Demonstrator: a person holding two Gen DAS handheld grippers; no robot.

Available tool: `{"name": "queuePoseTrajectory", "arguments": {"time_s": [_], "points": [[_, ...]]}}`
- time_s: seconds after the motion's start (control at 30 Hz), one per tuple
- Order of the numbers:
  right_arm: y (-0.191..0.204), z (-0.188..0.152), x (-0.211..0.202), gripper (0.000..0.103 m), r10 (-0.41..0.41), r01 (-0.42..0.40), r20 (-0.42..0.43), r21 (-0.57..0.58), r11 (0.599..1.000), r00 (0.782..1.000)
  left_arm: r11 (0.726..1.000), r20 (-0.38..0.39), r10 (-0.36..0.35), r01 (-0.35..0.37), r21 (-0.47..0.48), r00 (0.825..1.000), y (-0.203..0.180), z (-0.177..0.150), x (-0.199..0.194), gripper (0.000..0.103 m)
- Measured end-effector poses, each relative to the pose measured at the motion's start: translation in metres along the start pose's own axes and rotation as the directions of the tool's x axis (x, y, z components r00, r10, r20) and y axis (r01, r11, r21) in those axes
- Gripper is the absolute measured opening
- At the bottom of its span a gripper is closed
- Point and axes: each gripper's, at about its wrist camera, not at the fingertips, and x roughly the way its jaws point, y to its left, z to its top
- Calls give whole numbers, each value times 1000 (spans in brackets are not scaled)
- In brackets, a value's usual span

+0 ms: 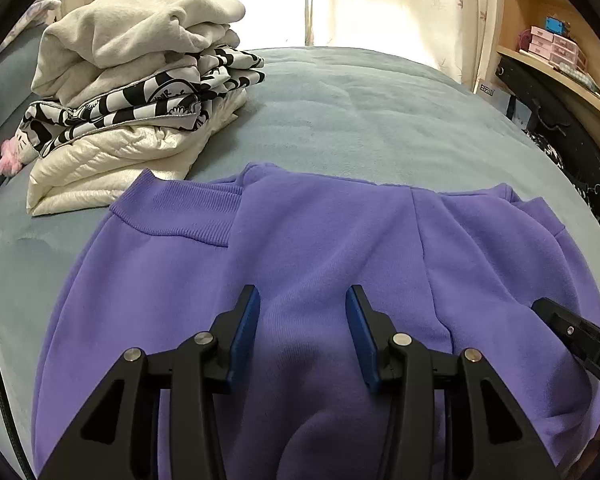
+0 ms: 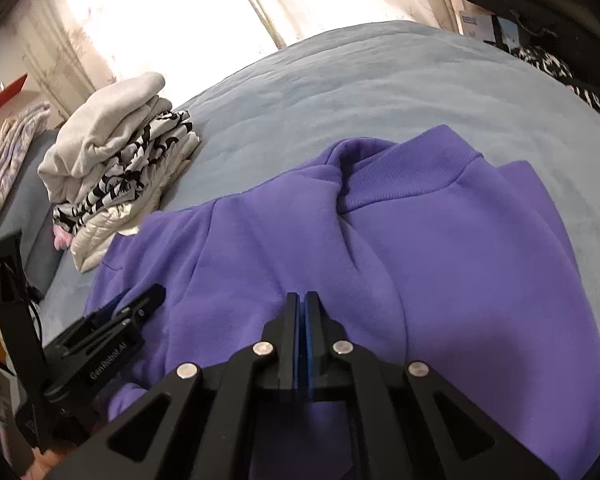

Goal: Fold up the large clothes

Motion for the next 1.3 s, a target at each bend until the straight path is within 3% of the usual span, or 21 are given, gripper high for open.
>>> {"name": "queuePoseTrajectory", "arguments": {"time_s": [0.23, 0.43, 0.93, 1.3], "points": [[11, -4, -17, 2, -5, 5, -3, 6, 1000, 1000, 997, -37, -23, 20, -70, 999, 6, -3, -19, 49], [28, -17, -49, 3, 37, -37, 11, -9, 999, 999, 991, -65, -22, 14, -130, 998, 18, -15, -54, 52], [74, -72, -118, 3, 55, -51, 29, -115, 992, 998, 990, -17, -29, 26, -139, 999, 44, -70, -164, 52], [93, -111, -143, 3, 34, -30, 17, -191, 981, 999, 989, -37, -64, 58, -139, 997, 58, -106, -192, 53]]}}
